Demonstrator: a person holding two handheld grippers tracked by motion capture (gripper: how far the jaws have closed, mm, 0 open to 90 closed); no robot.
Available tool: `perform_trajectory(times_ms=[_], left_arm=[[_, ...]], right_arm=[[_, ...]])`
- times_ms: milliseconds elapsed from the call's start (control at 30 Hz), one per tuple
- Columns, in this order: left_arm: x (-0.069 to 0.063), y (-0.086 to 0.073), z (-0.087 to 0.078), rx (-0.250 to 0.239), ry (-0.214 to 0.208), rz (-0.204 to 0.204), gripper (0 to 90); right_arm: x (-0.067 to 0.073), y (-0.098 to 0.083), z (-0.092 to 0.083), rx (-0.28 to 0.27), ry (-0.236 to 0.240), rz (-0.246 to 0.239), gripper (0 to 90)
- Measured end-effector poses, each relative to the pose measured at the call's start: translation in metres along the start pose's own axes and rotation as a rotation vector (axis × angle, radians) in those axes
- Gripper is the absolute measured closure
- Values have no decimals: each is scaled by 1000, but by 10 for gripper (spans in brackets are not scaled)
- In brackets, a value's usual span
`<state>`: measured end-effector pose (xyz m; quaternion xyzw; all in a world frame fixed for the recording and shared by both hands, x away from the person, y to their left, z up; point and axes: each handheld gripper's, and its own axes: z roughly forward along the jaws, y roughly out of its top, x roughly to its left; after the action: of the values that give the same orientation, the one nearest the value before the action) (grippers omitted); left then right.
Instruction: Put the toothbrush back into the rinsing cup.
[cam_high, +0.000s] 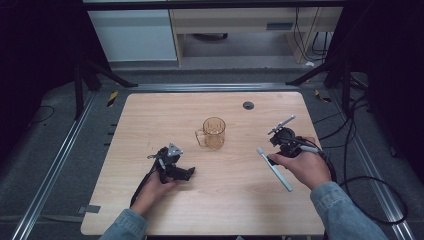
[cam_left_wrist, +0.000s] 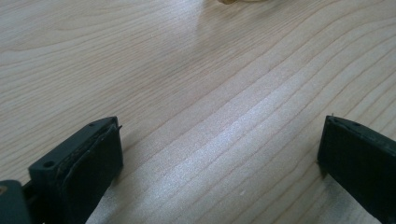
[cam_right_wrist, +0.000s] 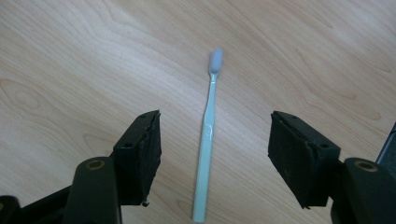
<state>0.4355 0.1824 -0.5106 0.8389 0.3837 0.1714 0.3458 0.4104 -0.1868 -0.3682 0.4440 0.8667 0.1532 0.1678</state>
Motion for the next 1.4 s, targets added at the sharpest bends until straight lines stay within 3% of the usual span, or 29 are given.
perform_trajectory(times_ms=[100,267,300,667,1067,1200,1400], left_arm=[[0,0,0,2,-1,0,0],[0,0,0,0,1,0,0],[0,0,0,0,1,-1,0],[0,0,0,0,2,-1,0],[0,0,0,0,2,-2,0],[0,0,0,0,2,-2,0],[-1,0,0,0,1,-7,0]], right_arm=[[2,2,5,30,31,-21,382],[6,4,17,57,42,-37,394],[8,6,20,67,49,-48,430],[7,11,34,99,63,-28,461],[6,11,55,195,87,-38,483],[3,9,68,222,80,-21,518],[-5,10,77,217,81,20,594]])
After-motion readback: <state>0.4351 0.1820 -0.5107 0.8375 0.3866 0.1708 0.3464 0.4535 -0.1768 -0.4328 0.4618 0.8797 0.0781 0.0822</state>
